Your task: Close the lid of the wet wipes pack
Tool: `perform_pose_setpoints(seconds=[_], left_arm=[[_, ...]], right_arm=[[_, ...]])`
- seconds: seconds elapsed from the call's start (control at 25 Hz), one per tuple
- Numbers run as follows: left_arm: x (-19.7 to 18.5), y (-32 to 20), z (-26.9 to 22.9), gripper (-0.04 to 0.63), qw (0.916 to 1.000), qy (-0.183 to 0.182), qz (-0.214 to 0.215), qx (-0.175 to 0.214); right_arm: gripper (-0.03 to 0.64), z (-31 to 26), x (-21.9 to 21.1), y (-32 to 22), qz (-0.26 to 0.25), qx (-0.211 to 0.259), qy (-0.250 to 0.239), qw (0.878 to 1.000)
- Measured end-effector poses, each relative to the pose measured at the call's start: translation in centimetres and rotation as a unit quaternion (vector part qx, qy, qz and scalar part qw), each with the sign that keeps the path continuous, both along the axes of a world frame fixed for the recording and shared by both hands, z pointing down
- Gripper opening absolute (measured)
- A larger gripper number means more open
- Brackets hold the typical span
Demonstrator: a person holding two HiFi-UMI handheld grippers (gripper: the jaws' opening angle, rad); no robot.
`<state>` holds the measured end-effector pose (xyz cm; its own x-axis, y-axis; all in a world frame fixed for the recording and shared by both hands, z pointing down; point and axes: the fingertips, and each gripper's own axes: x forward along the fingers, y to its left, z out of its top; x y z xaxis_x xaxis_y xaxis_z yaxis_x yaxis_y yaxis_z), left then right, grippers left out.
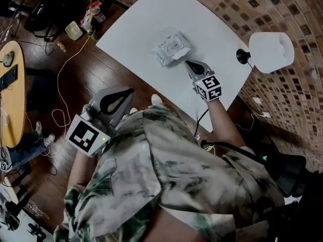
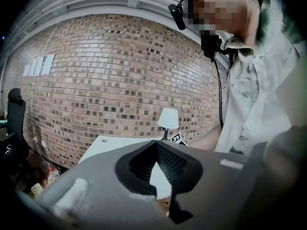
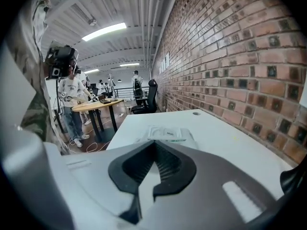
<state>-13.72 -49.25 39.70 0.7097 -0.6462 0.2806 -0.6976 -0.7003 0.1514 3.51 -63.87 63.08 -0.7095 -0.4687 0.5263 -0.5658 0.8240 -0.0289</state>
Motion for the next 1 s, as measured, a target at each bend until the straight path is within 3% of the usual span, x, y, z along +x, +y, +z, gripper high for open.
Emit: perform_pose_setpoints(seconds=[1.0], left_arm=[[-1.7,-2.1,1.2,0.000,0.9966,-0.011,-0.080,-0.016]], right_arm=[[0.002,2.4,-4.4,-6.1,-0.060,-0.021,0.013,0.998]])
